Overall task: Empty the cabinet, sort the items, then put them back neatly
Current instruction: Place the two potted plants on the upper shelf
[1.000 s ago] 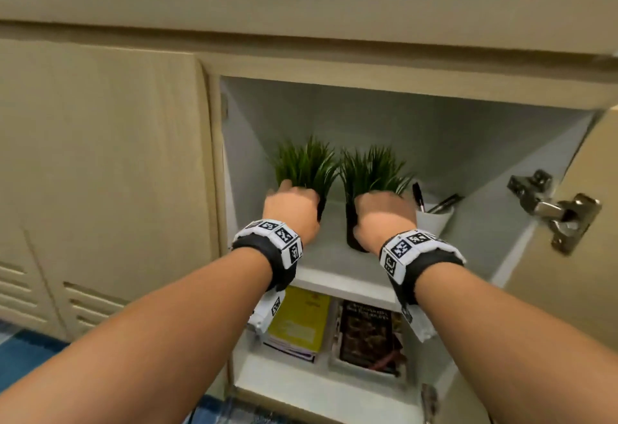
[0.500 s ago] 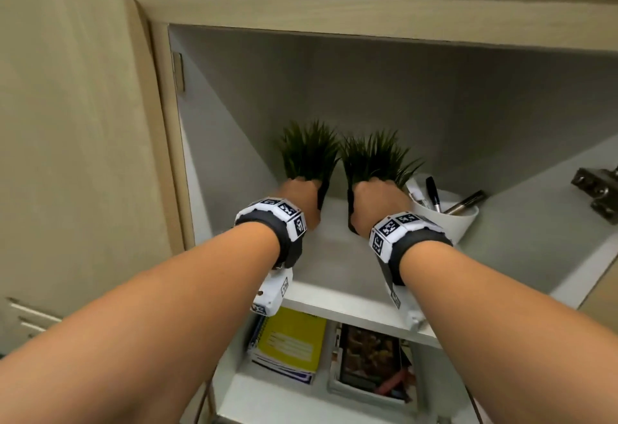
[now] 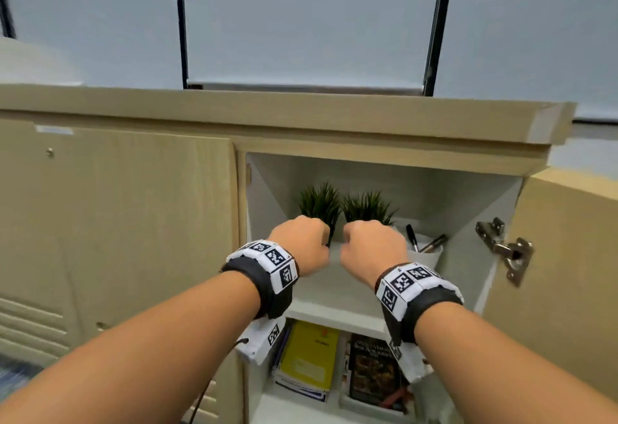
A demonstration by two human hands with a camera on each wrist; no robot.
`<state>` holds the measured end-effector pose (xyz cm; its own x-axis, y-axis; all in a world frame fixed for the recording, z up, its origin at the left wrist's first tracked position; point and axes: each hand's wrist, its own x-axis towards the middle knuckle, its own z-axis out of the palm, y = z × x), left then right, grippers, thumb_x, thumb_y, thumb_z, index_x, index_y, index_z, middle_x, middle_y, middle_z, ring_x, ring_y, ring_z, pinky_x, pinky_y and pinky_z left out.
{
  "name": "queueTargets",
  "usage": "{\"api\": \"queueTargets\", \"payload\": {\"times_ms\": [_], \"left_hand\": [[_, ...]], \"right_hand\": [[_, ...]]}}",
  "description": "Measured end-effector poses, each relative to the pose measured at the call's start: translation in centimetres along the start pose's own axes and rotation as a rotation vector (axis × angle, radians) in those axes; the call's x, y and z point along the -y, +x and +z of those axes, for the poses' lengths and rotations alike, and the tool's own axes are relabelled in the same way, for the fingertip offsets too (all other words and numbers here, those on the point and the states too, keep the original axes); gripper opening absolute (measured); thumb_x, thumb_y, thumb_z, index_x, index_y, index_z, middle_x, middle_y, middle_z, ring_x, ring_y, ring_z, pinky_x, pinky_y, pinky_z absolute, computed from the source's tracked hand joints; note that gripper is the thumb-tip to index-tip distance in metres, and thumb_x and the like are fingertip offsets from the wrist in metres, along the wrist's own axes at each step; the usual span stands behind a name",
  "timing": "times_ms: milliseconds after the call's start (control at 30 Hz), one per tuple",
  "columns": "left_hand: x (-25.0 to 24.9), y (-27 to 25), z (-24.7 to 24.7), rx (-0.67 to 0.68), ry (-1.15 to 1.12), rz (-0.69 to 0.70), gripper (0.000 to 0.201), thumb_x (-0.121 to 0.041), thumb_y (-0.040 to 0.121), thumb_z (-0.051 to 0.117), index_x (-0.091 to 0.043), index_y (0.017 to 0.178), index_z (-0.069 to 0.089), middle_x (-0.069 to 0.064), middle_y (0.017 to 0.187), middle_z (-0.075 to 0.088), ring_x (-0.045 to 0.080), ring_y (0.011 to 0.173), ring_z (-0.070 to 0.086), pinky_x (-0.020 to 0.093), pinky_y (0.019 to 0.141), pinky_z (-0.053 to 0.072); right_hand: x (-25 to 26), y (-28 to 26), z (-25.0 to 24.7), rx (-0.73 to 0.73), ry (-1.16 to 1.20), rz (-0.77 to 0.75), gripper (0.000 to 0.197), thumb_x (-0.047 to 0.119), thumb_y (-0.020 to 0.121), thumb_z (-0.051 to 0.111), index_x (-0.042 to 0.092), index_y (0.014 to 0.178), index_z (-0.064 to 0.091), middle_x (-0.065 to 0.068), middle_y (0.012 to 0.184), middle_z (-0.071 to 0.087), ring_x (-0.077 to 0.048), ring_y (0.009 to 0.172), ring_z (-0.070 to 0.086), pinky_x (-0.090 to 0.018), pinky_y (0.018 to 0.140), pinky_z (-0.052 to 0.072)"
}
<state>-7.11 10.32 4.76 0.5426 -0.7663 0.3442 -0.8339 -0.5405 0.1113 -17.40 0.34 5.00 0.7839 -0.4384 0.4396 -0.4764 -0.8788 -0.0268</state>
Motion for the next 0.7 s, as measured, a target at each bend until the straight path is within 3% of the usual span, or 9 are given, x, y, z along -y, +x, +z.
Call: {"api": "queueTargets", "payload": {"times_ms": [100, 167, 267, 333, 400, 500, 533, 600, 700], "left_hand": [[-1.3, -3.6, -6.2, -0.201, 0.003, 0.065, 0.02, -0.034, 0.08, 0.05, -0.025, 0.08, 0.068, 0.0, 0.075, 0.068, 0.026, 0.071, 0.066, 0.036, 0.068, 0.058], [-1.7, -5.5, -10.3, -0.34, 0.008, 0.105, 0.021, -0.037, 0.083, 0.049, -0.025, 0.078, 0.066, -0.003, 0.069, 0.065, 0.021, 0.065, 0.064, 0.035, 0.065, 0.058], [-1.8, -6.4, -15.7, -0.532, -0.01, 0.125, 0.018, -0.034, 0.087, 0.052, -0.022, 0.081, 0.064, -0.006, 0.07, 0.061, 0.018, 0.07, 0.061, 0.032, 0.064, 0.054], [-1.2, -5.5, -18.3, -0.631, 0.045, 0.102, 0.017, -0.032, 0.087, 0.053, -0.021, 0.094, 0.063, -0.003, 0.088, 0.064, 0.022, 0.09, 0.059, 0.035, 0.074, 0.052], [0.2, -3.8, -19.6, -0.605, 0.131, 0.015, 0.041, -0.036, 0.088, 0.052, -0.021, 0.126, 0.055, 0.003, 0.124, 0.061, 0.026, 0.118, 0.051, 0.042, 0.096, 0.047], [3.3, -0.7, -19.9, -0.45, 0.105, -0.064, 0.063, -0.053, 0.097, 0.039, -0.025, 0.153, 0.031, 0.004, 0.16, 0.032, 0.026, 0.149, 0.023, 0.05, 0.119, 0.02], [4.3, 0.2, -19.6, -0.39, 0.08, -0.068, 0.064, -0.058, 0.098, 0.031, -0.026, 0.154, 0.03, 0.004, 0.162, 0.029, 0.026, 0.151, 0.018, 0.051, 0.121, 0.014], [5.8, 1.6, -18.4, -0.36, 0.059, -0.045, 0.065, -0.063, 0.098, 0.02, -0.026, 0.146, 0.043, 0.007, 0.152, 0.045, 0.027, 0.145, 0.031, 0.051, 0.119, 0.019], [6.7, 2.0, -16.2, -0.592, 0.05, 0.023, 0.056, -0.059, 0.099, 0.021, -0.024, 0.122, 0.059, 0.002, 0.118, 0.065, 0.022, 0.112, 0.054, 0.045, 0.105, 0.036]], "right_hand": [[1.4, -3.2, -6.0, -0.283, 0.063, -0.045, 0.027, 0.04, 0.09, 0.047, 0.022, 0.084, 0.065, 0.001, 0.075, 0.068, -0.027, 0.073, 0.066, -0.032, 0.063, 0.05], [1.6, -4.5, -10.1, -0.502, 0.112, -0.087, 0.031, 0.043, 0.091, 0.047, 0.021, 0.077, 0.064, 0.003, 0.066, 0.064, -0.024, 0.063, 0.061, -0.03, 0.057, 0.048], [0.9, -4.5, -15.5, -0.762, 0.119, -0.135, 0.026, 0.038, 0.091, 0.048, 0.02, 0.08, 0.063, 0.003, 0.074, 0.062, -0.02, 0.07, 0.056, -0.033, 0.065, 0.049], [-0.5, -3.0, -17.7, -0.77, 0.025, -0.058, 0.029, 0.037, 0.089, 0.048, 0.02, 0.106, 0.064, -0.003, 0.103, 0.063, -0.023, 0.097, 0.055, -0.041, 0.088, 0.046], [-2.4, -1.4, -18.5, -0.617, -0.038, 0.066, 0.047, 0.043, 0.09, 0.044, 0.022, 0.131, 0.054, -0.009, 0.131, 0.054, -0.028, 0.125, 0.046, -0.05, 0.107, 0.035], [-4.8, 0.1, -17.1, -0.471, 0.007, 0.175, 0.053, 0.051, 0.096, 0.032, 0.023, 0.136, 0.051, -0.01, 0.139, 0.052, -0.028, 0.132, 0.042, -0.049, 0.117, 0.024], [-5.2, 0.4, -16.2, -0.501, -0.007, 0.186, 0.051, 0.051, 0.096, 0.032, 0.023, 0.133, 0.052, -0.009, 0.135, 0.054, -0.027, 0.13, 0.044, -0.048, 0.118, 0.023], [-5.4, 0.6, -14.7, -0.617, -0.037, 0.18, 0.048, 0.052, 0.096, 0.036, 0.023, 0.129, 0.055, -0.006, 0.128, 0.057, -0.025, 0.125, 0.046, -0.045, 0.118, 0.022], [-5.3, 1.1, -13.7, -0.764, 0.042, 0.163, 0.041, 0.049, 0.096, 0.043, 0.023, 0.126, 0.056, -0.002, 0.121, 0.058, -0.022, 0.121, 0.048, -0.045, 0.12, 0.021]]}}
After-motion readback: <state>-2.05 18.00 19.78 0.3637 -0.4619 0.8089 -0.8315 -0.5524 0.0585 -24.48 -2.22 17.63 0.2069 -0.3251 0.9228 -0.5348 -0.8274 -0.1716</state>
